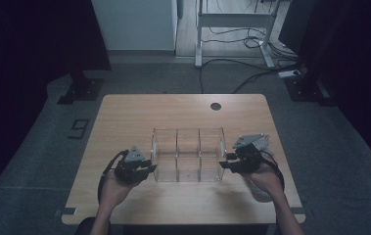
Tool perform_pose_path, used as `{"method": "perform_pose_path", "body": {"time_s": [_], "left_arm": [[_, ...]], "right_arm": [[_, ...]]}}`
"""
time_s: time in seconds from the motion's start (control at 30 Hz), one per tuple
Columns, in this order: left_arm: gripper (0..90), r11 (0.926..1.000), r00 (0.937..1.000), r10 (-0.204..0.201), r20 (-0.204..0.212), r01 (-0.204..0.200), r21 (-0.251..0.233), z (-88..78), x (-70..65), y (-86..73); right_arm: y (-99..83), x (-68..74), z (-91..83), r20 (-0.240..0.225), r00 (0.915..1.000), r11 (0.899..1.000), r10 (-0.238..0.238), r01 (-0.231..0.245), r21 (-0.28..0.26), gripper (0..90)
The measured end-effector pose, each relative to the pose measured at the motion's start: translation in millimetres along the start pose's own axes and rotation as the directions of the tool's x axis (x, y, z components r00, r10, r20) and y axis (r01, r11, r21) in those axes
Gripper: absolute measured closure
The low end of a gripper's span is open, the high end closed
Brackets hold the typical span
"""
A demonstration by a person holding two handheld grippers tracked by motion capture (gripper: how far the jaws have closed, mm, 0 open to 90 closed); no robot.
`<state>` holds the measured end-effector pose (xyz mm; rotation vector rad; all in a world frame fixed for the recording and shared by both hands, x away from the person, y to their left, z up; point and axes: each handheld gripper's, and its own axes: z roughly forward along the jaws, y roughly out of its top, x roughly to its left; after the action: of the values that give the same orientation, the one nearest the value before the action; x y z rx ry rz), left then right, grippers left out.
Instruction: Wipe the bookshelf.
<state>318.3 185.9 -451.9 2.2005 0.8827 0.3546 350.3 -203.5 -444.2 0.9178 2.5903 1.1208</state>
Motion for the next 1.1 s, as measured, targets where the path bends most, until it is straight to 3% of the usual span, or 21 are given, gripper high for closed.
{"method": "perform_pose_path", "body": {"time_s": [0.8, 1.1], "left_arm": [[68.2, 0.9996, 1.0000, -0.008, 0.000, 0.008, -0.026, 27.7, 42.5, 23.6], [63.3, 0.9994, 0.9996, -0.026, -0.014, 0.026, -0.025, 32.8, 48.6, 27.4]], "right_arm": [[16.6, -31.9, 18.1, 0.043, 0.9970, 0.997, 0.064, -0.062, -0.047, 57.4], [18.8, -41.2, 22.3, 0.049, 0.9951, 0.995, 0.087, -0.083, -0.063, 55.3]]}}
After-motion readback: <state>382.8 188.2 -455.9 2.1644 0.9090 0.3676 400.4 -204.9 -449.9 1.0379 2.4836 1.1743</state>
